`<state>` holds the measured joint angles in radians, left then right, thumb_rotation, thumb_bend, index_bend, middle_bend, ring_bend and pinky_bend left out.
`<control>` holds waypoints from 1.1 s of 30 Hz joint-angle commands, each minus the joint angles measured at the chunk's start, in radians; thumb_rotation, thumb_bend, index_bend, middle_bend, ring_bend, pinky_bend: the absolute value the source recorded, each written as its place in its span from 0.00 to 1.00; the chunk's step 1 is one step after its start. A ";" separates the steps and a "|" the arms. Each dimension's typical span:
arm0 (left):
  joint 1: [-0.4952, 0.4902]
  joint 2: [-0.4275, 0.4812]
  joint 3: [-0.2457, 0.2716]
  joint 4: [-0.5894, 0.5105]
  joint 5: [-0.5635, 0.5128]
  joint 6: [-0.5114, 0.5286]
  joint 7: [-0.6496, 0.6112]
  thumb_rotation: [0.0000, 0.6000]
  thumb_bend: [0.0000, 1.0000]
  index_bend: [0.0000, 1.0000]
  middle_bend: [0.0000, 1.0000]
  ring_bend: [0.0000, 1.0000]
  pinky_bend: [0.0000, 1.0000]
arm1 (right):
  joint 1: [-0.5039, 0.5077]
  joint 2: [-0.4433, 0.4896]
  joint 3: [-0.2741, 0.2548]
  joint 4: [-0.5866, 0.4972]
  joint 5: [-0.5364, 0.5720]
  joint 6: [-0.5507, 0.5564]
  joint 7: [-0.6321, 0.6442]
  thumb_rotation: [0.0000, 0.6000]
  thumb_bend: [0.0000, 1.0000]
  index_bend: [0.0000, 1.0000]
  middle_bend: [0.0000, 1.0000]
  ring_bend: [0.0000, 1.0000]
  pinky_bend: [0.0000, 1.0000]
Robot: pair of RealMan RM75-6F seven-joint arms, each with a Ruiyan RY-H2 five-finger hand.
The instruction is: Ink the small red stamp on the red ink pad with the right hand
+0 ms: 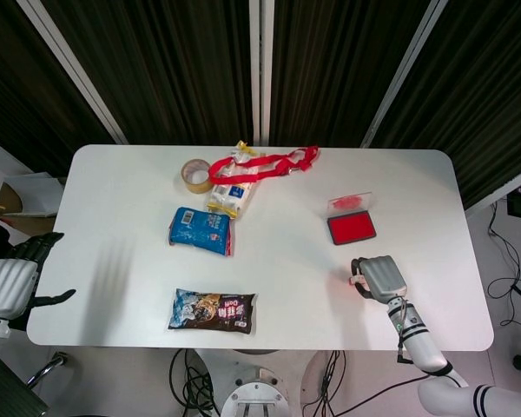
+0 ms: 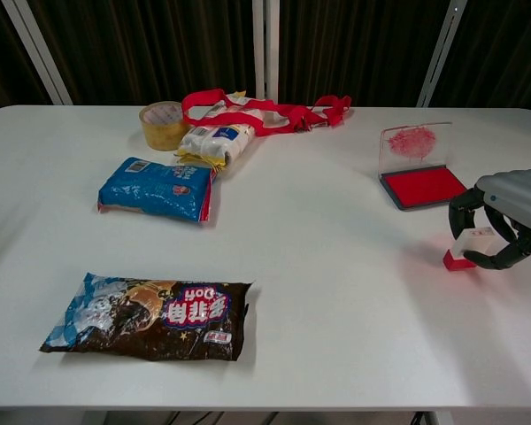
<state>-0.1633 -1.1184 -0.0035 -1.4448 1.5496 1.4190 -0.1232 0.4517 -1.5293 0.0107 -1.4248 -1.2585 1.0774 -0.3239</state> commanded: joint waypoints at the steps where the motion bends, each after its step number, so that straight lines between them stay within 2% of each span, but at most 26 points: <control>1: -0.002 -0.002 0.000 0.002 0.001 -0.002 -0.001 0.75 0.06 0.11 0.13 0.14 0.25 | 0.001 -0.001 0.004 0.004 0.007 -0.008 -0.006 1.00 0.36 0.73 0.60 0.70 0.88; 17: -0.002 -0.001 -0.001 0.003 -0.002 -0.004 -0.001 0.75 0.06 0.11 0.13 0.14 0.25 | 0.009 -0.005 0.018 0.022 0.014 -0.046 -0.007 1.00 0.34 0.64 0.53 0.66 0.88; 24: -0.003 -0.001 -0.002 0.003 -0.002 -0.005 0.000 0.75 0.06 0.11 0.13 0.14 0.25 | 0.014 0.011 0.011 0.009 0.019 -0.071 -0.025 1.00 0.32 0.51 0.43 0.62 0.87; 33: -0.003 0.001 -0.001 0.000 -0.002 -0.005 0.002 0.75 0.06 0.11 0.13 0.14 0.25 | 0.013 0.030 0.008 -0.013 0.012 -0.074 -0.031 1.00 0.30 0.42 0.35 0.61 0.87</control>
<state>-0.1662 -1.1177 -0.0049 -1.4449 1.5478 1.4135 -0.1217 0.4654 -1.5012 0.0187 -1.4356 -1.2452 1.0032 -0.3547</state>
